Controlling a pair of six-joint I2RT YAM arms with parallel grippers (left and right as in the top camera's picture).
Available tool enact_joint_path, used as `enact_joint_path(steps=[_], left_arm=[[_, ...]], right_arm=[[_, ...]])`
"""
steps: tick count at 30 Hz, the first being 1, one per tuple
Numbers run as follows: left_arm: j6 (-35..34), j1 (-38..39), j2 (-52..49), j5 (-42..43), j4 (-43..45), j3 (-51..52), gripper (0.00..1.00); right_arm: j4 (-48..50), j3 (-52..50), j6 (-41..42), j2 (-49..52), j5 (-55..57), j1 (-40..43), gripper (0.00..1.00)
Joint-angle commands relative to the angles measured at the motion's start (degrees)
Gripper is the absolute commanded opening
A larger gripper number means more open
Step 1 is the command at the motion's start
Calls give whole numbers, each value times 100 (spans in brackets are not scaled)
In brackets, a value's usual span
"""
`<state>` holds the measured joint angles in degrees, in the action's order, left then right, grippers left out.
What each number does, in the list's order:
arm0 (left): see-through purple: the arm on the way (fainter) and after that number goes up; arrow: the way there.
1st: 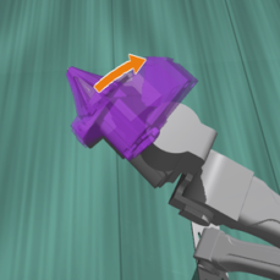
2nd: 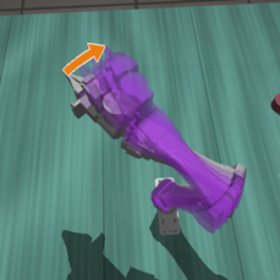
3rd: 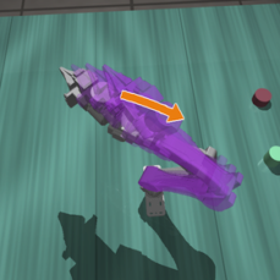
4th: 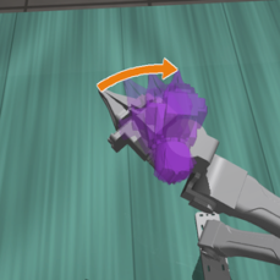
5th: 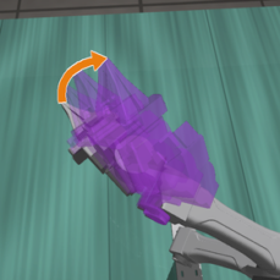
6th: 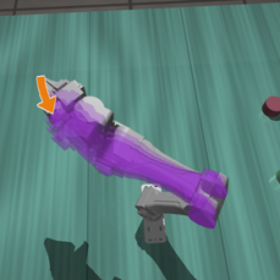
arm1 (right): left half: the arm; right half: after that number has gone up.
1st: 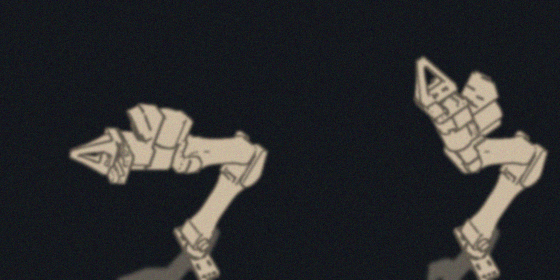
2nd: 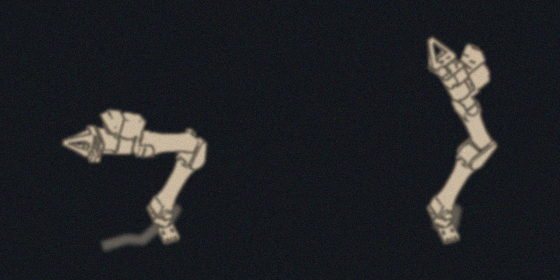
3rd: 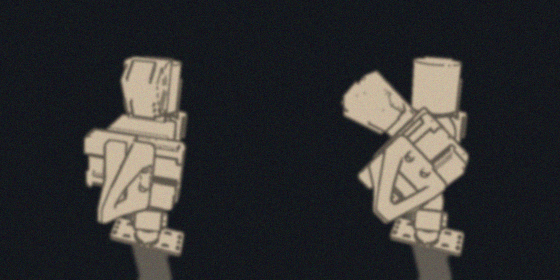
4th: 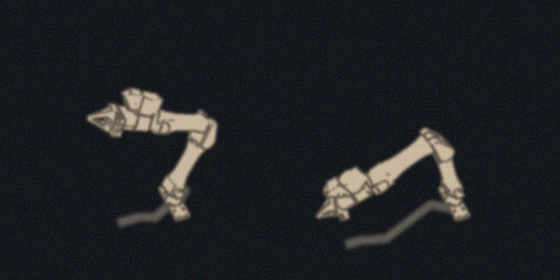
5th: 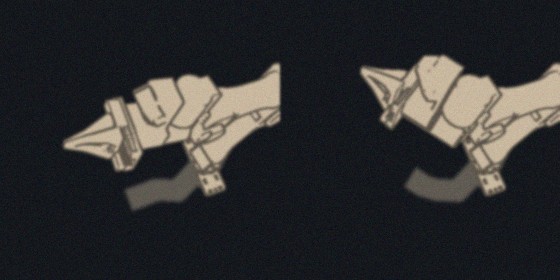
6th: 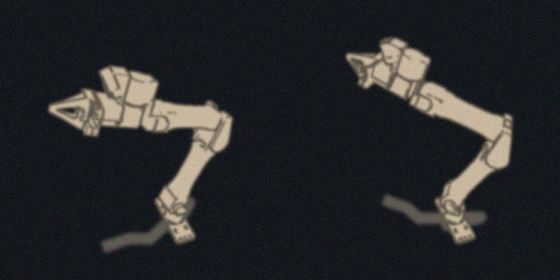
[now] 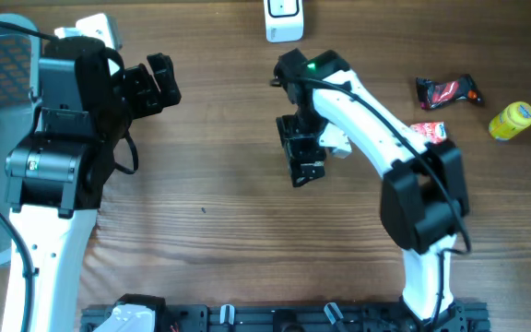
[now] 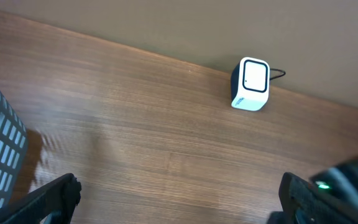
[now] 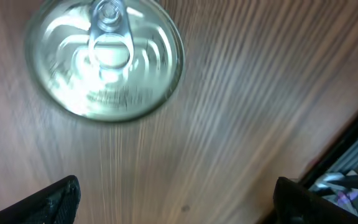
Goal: Scan the item barcode
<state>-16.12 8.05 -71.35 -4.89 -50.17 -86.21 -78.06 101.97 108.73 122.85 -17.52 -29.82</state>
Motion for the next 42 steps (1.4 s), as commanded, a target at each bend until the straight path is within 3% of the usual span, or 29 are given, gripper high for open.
enact_joint_path(steps=[1, 18, 38, 42], left_arm=[[118, -46, 52, -57, -26, -2, 100], [120, -46, 52, -57, -114, -2, 100], [243, -46, 52, -57, -125, -2, 100], [243, -46, 52, -57, -162, -2, 100]], right_arm=[[70, -48, 422, 330, -52, 11, 100], [372, -48, 973, 343, 1029, 22, 100], [376, -461, 973, 997, 605, 22, 100], [1023, -876, 586, 997, 1095, 22, 100]])
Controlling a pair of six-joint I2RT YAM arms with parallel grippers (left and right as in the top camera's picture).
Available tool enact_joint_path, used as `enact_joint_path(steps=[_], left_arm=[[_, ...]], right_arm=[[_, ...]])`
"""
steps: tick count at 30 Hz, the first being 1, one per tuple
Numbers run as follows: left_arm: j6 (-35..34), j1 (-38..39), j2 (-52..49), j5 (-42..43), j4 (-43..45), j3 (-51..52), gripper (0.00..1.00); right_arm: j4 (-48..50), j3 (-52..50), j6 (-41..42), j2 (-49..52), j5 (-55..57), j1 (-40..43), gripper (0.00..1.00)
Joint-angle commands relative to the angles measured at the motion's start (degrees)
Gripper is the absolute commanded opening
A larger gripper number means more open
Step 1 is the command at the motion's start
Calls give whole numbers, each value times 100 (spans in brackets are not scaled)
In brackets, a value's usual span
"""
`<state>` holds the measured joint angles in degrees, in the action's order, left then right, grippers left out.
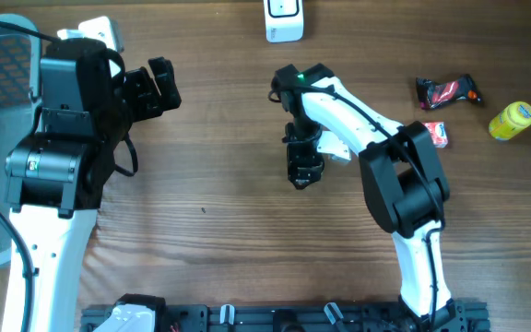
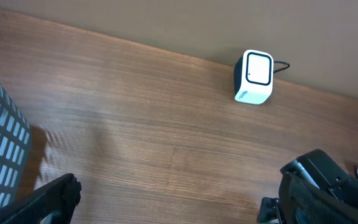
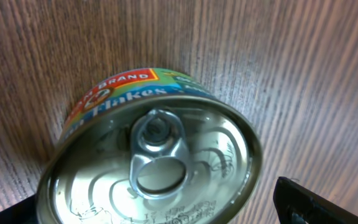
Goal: Scan the item barcode
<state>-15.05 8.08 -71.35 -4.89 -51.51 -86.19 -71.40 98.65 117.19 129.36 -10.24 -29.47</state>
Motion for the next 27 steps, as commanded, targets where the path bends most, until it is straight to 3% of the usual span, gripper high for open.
enact_joint_path(steps=[1, 6, 10, 17, 20, 27], left_arm=[[136, -48, 52, -55, -28, -4, 100], [136, -48, 52, -57, -28, -4, 100], [138, -48, 52, -57, -26, -4, 100], [138, -48, 52, -57, -28, -4, 100], [136, -48, 52, -57, -26, -4, 100], [138, -48, 48, -57, -28, -4, 100]], right_arm=[[579, -636, -564, 345, 509, -15, 100], [994, -1104, -949, 345, 815, -13, 100], [1694, -1178, -2317, 345, 844, -17, 98], [1202, -1178, -1211, 345, 575, -20, 100], [1200, -1178, -1228, 345, 634, -20, 100], [2253, -1178, -3939, 345, 1128, -20, 100]])
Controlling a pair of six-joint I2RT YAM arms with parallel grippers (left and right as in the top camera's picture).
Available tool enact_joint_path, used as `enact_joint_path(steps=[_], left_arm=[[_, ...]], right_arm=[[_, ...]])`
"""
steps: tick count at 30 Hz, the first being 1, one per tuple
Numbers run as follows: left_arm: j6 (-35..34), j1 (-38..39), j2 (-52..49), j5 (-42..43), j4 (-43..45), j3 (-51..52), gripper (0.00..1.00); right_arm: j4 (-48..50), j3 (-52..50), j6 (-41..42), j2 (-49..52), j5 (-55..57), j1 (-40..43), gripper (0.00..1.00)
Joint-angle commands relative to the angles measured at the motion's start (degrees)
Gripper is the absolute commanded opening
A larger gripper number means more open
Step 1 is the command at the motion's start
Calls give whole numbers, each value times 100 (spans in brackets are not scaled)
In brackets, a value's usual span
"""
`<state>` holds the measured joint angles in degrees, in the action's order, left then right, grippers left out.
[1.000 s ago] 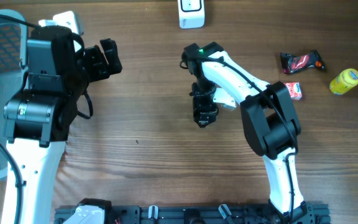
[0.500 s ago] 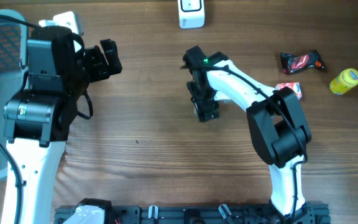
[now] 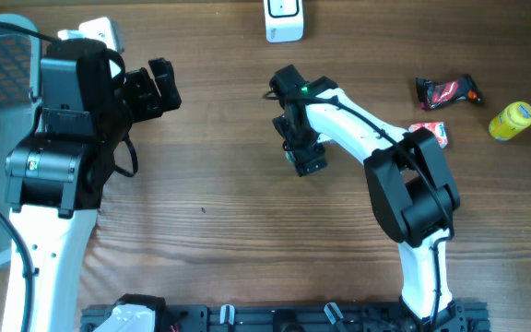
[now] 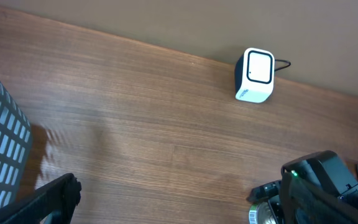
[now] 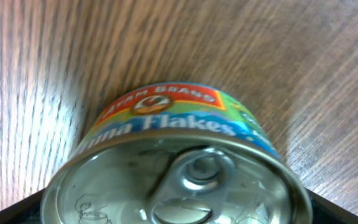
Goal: Scan the item barcode
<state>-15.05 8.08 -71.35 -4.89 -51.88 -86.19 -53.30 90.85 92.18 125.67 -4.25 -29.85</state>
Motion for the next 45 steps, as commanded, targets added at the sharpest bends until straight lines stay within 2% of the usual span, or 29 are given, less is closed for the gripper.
enact_joint_path(steps=[1, 3, 5, 11, 15, 18, 23, 25, 34, 39, 45], left_arm=[[138, -48, 48, -57, 11, -4, 100], [138, -48, 48, -57, 9, -4, 100], [138, -48, 48, -57, 9, -4, 100], [136, -48, 48, -55, -28, -4, 100], [138, -48, 48, -55, -26, -4, 100], [138, -48, 48, -57, -26, -4, 100], [138, -48, 39, -57, -26, -4, 100], [138, -48, 37, -57, -26, -4, 100], [138, -48, 33, -57, -26, -4, 100], [138, -48, 33, -57, -26, -4, 100], [138, -48, 33, -57, -24, -4, 100]], right_arm=[[638, -398, -1943, 715, 439, 17, 100], [879, -398, -2774, 715, 125, 17, 100], [848, -398, -2944, 715, 20, 17, 100], [13, -398, -898, 715, 79, 17, 100], [190, -398, -1051, 715, 83, 24, 100], [-85, -398, -330, 715, 79, 28, 100], [63, -398, -649, 715, 278, 28, 100], [-129, -398, -245, 715, 299, 28, 100], [177, -396, 251, 715, 166, 203, 100], [573, -396, -232, 715, 164, 407, 100], [627, -396, -181, 715, 162, 570, 100]])
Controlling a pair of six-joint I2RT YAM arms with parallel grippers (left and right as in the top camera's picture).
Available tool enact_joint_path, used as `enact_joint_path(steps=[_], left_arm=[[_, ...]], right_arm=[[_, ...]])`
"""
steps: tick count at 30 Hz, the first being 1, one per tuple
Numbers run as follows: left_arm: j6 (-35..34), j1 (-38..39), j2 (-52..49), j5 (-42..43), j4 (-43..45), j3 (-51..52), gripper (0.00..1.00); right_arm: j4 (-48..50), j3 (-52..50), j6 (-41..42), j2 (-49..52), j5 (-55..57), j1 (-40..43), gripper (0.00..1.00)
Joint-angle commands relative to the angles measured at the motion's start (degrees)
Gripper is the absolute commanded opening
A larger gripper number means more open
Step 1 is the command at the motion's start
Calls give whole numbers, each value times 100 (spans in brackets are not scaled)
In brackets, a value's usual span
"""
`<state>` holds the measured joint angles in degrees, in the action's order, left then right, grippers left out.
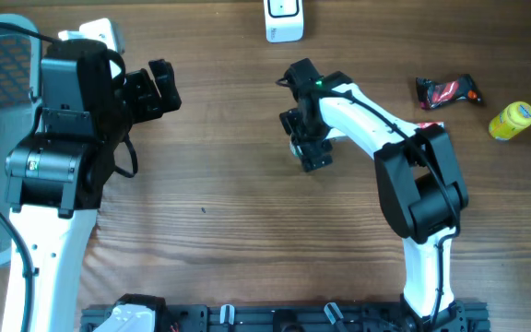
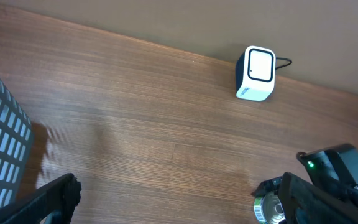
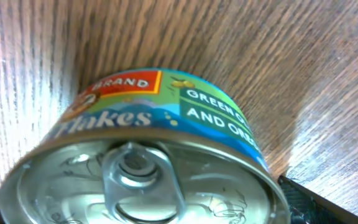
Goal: Scan the item barcode
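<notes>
A tuna can (image 3: pixel 160 149) with a silver pull-tab lid and a blue, green and orange label fills the right wrist view. My right gripper (image 3: pixel 166 214) is shut on it, one dark fingertip (image 3: pixel 328 208) showing at the lower right. Overhead, that gripper (image 1: pixel 312 152) hangs mid-table and covers the can. In the left wrist view the can (image 2: pixel 267 208) shows its lid and a barcode strip on its left side. The white scanner (image 1: pixel 284 18) stands at the far edge, its window (image 2: pixel 255 73) facing up. My left gripper (image 2: pixel 179 208) is open and holds nothing, far left (image 1: pixel 159 88).
A red snack packet (image 1: pixel 448 90), a yellow bottle (image 1: pixel 512 120) and a small red-and-white box (image 1: pixel 434 132) lie at the far right. A grey mesh surface borders the left side. The scanner's cable (image 2: pixel 281 62) runs off behind it.
My right gripper has shifted slightly right with the can. The can has turned in view: more of the label's green side shows, and the barcode strip faces the left wrist camera.
At first my right gripper was open above the can, which stood lid-up on the table. It was then lower, right at the can, then around it. Now the can has shifted and turned with the gripper, nearer the scanner. My left arm stayed still.
</notes>
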<state>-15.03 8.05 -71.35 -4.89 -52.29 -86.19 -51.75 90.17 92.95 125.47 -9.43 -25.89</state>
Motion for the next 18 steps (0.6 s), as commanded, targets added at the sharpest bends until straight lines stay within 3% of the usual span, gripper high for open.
enact_joint_path(steps=[1, 12, 18], left_arm=[[136, -46, 33, -57, 17, -4, 100], [138, -46, 31, -57, 33, -4, 100], [138, -46, 31, -59, 33, -4, 100]], right_arm=[[461, -328, -254, 734, 680, 214, 100], [800, -323, -599, 734, 599, 400, 100], [372, -323, -334, 734, 601, 400, 96]])
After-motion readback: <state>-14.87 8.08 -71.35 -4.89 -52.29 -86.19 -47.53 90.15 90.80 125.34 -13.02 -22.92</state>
